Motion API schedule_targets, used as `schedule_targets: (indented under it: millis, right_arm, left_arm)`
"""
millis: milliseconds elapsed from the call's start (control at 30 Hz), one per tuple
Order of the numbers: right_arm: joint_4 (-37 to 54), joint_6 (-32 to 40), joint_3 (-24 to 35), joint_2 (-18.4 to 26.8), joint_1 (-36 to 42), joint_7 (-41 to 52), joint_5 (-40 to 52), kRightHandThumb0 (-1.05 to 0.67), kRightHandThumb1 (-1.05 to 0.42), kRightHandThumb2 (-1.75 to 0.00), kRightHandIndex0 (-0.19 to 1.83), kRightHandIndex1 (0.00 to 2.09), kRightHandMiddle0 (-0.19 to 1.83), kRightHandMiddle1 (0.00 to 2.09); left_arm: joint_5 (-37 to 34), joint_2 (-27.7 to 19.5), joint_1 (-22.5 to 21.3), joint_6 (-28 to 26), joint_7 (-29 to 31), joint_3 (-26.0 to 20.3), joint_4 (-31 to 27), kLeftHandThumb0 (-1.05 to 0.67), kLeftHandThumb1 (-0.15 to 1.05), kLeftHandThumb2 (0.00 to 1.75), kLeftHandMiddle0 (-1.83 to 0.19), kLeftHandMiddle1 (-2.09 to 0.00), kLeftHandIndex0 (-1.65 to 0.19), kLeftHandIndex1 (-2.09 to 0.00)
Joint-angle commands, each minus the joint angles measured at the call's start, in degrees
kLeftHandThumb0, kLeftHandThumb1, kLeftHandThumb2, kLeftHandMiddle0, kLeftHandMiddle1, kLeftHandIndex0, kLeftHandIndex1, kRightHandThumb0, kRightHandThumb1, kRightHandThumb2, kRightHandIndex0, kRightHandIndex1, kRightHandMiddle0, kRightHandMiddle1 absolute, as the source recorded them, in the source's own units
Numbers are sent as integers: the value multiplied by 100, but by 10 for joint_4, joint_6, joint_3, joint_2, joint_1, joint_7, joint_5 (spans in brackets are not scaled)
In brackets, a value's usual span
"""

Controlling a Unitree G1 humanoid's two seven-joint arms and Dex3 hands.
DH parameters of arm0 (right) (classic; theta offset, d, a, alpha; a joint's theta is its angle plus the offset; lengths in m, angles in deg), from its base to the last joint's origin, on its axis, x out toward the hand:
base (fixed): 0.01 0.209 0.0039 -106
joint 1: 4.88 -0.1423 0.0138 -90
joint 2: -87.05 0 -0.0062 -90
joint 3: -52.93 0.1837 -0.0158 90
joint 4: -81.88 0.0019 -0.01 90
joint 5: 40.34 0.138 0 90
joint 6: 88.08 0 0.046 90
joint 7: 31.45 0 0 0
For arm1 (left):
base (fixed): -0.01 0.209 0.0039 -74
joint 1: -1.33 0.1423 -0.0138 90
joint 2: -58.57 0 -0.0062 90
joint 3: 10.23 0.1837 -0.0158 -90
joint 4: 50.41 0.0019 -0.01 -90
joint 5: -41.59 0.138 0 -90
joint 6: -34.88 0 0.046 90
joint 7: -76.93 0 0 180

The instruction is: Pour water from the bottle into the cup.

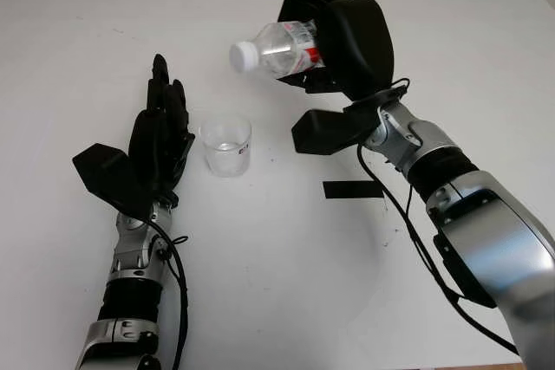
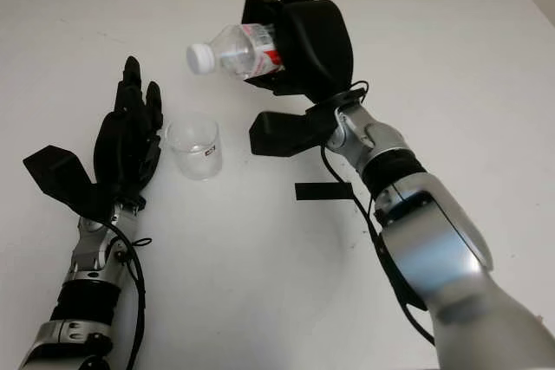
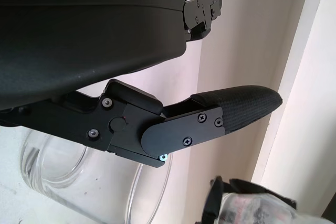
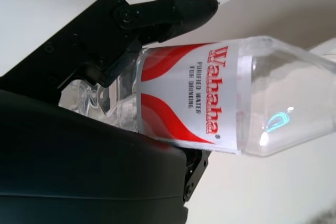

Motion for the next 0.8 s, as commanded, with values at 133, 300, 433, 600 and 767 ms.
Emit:
schedule_targets:
  millis: [133, 300, 433, 600, 767]
  right_arm:
    - [175, 82, 106, -17, 104, 224, 182, -23, -98, -35, 134, 209, 126, 209]
    - [408, 304, 169, -25, 214, 337, 299, -24, -104, -20, 127, 209, 121, 209]
    - [548, 414, 197, -20, 290, 383, 353, -19, -105, -24, 134, 209, 121, 209]
    - [661, 507, 219, -29, 362, 406, 389, -22, -105, -25, 134, 209, 120, 209]
    - [716, 551, 228, -42, 388, 407, 402, -25, -105, -22, 135, 209, 117, 209]
  left_arm:
    - [1, 1, 3, -3, 1, 3, -10, -83, 105, 71, 19, -5, 19, -3]
    - [2, 2, 6, -2, 1, 4, -11, -82, 105, 71, 18, -6, 18, -3]
    - [2, 3, 8, -2, 3, 6, -11, -83, 105, 72, 18, -5, 19, -3]
    - [5, 3, 8, -5, 0, 9, -11, -84, 105, 72, 18, -5, 19, -3]
    - [0, 2, 9, -10, 5, 9, -14, -84, 105, 72, 18, -5, 19, -3]
